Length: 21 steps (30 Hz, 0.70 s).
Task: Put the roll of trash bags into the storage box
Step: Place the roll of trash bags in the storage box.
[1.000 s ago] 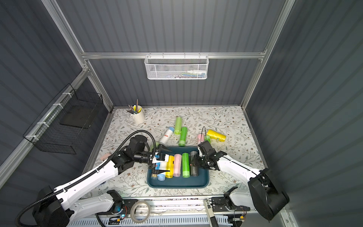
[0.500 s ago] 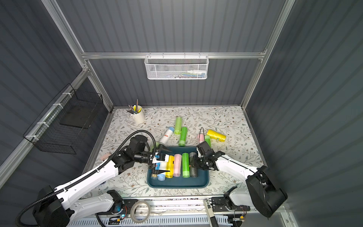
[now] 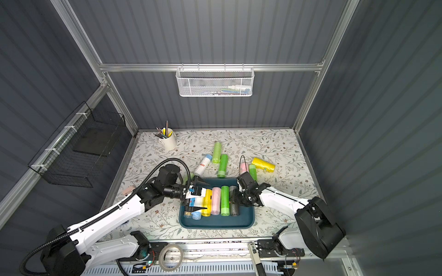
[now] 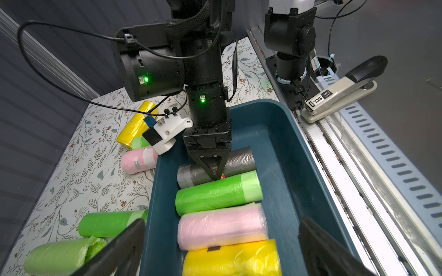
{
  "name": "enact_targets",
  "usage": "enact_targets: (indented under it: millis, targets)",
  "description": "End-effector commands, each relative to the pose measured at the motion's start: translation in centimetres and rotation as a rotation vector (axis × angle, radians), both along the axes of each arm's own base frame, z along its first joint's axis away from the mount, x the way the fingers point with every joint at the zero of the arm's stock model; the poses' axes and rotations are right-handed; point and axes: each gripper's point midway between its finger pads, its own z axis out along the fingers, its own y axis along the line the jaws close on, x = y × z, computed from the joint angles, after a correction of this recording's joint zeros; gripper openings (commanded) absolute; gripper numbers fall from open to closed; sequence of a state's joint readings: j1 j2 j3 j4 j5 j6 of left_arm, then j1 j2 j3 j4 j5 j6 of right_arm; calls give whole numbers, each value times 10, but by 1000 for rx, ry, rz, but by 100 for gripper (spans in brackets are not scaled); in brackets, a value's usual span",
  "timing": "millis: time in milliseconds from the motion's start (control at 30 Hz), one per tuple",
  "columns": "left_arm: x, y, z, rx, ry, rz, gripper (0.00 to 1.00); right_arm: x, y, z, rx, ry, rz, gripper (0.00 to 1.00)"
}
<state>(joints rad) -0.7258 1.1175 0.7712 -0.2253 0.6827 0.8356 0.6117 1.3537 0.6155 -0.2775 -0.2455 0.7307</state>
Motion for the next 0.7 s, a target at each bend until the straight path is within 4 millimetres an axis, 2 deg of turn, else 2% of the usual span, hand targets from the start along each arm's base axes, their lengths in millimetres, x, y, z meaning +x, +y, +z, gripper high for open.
enact_targets:
  millis: [0, 667]
  targets:
    - [-8, 0, -1, 6, 19, -35, 100, 9, 10, 11, 23, -33, 2, 45]
    - [-8, 1, 0, 4, 16, -35, 100, 8, 9, 7, -1, -28, 5, 48]
